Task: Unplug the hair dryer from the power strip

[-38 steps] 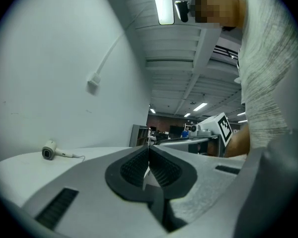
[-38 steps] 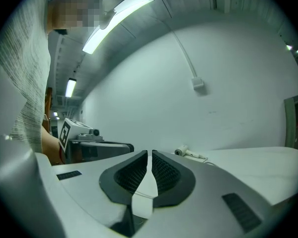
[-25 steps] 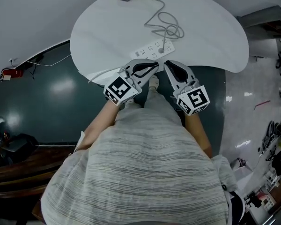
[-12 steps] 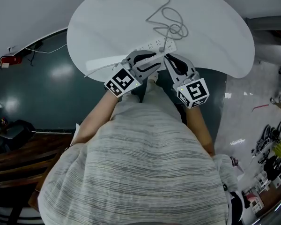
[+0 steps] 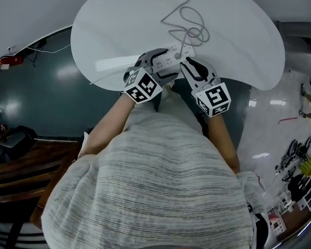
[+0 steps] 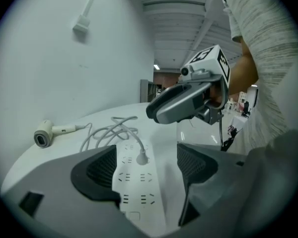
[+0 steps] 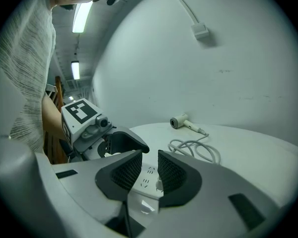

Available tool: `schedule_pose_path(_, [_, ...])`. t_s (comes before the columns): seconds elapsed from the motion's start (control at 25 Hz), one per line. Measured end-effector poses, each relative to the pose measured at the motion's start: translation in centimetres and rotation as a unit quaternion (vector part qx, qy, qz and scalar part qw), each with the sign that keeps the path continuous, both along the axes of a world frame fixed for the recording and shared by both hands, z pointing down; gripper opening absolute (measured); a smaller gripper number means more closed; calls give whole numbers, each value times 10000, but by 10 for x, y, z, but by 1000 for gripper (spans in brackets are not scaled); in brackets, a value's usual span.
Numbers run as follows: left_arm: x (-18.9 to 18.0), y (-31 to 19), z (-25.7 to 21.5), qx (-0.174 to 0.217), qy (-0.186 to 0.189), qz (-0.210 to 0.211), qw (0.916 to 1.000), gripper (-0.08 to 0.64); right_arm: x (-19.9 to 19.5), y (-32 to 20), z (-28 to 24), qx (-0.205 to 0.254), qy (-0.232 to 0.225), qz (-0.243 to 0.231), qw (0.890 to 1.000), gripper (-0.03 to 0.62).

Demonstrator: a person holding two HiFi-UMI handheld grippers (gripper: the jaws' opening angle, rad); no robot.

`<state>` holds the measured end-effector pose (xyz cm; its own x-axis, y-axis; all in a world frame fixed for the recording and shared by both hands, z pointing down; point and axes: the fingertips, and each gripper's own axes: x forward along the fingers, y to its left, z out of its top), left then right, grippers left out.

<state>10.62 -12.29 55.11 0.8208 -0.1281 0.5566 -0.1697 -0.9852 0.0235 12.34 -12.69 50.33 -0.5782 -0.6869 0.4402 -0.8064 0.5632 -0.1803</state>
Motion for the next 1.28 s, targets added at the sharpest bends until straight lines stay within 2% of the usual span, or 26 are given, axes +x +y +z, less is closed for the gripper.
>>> schedule_pose_path(0.08, [0,-1,13,-31,-288,-7,9996,394,2,-1,4,-79,45,-71,9999,98])
schedule_pose_path(0.24, [2,-9,31,-120,-566,-89,9983,439,1,-2,15,-196,242,-286,9991,111])
schedule_pose_path(0.64, [6,-17,74,-357,-1226,-162,9917,456,2,-7,44,-520,618,-640,9947,121])
schedule_pose_path(0.88, [8,-23,89,-328,-1688,-182,9849,459,-1,-10,61,-695,901,-889,9895,121])
schedule_pose_path(1.12, [7,-22,103,-63,-2306,132,9729,459,-5,-11,76,-802,1422,-1241,9787,121])
schedule_pose_path(1.28, [8,-22,105,-3,-2424,206,9700,459,-6,-15,78,-785,1746,-1364,9720,116])
